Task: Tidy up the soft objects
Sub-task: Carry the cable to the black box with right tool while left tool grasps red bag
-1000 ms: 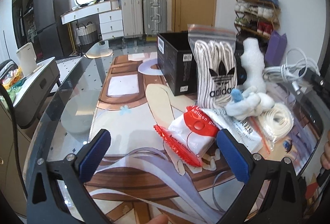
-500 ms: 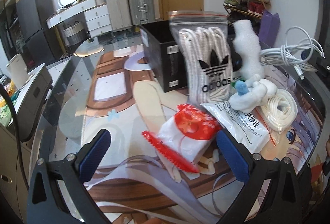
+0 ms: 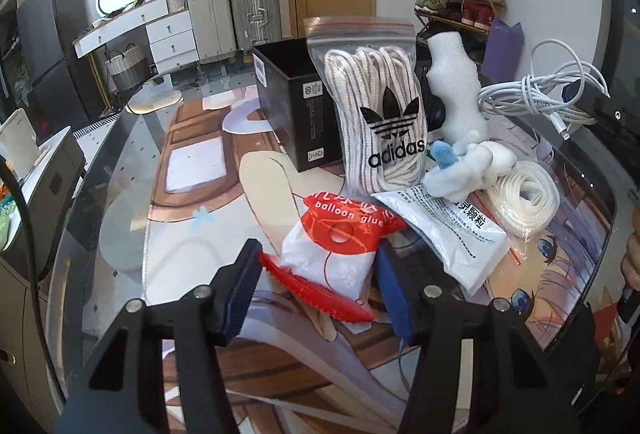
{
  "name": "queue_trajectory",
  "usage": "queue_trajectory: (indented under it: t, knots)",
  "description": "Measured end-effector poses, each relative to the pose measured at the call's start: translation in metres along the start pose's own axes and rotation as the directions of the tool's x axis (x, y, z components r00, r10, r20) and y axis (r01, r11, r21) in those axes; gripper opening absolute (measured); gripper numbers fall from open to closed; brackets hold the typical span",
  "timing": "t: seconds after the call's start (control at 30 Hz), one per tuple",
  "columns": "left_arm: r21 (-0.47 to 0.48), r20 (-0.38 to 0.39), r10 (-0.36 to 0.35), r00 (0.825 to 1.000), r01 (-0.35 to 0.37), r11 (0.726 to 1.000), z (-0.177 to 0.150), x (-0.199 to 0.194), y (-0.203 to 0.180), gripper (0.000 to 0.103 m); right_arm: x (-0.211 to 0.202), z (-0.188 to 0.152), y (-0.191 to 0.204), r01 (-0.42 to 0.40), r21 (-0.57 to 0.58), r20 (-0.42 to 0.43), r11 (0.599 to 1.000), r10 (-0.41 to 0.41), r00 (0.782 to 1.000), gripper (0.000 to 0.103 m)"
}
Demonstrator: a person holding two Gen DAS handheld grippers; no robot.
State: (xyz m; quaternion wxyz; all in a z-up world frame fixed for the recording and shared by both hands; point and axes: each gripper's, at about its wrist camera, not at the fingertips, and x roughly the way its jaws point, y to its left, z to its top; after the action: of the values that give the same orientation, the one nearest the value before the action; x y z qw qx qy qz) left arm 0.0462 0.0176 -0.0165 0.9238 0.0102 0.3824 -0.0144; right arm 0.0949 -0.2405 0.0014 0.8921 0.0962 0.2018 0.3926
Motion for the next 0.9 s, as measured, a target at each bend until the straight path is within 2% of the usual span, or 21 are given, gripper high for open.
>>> queue_trajectory:
  t: [0.53,0.9]
  knots:
    - [-0.100,0.161,0.000,0.987,0.017,0.995,0.024,-0.053,0.030,0.055,-0.013,0.025,0.015,-0.042,-0.040,0.052,0.998,0.044,0.998,0.014]
    - [-0.125,0.216,0.013,0.976,0.014,0.992,0.052,-0.053,0.040,0.055,-0.008,0.051,0.023,-0.077,-0.084,0.063,0.994,0.083,0.995,0.014]
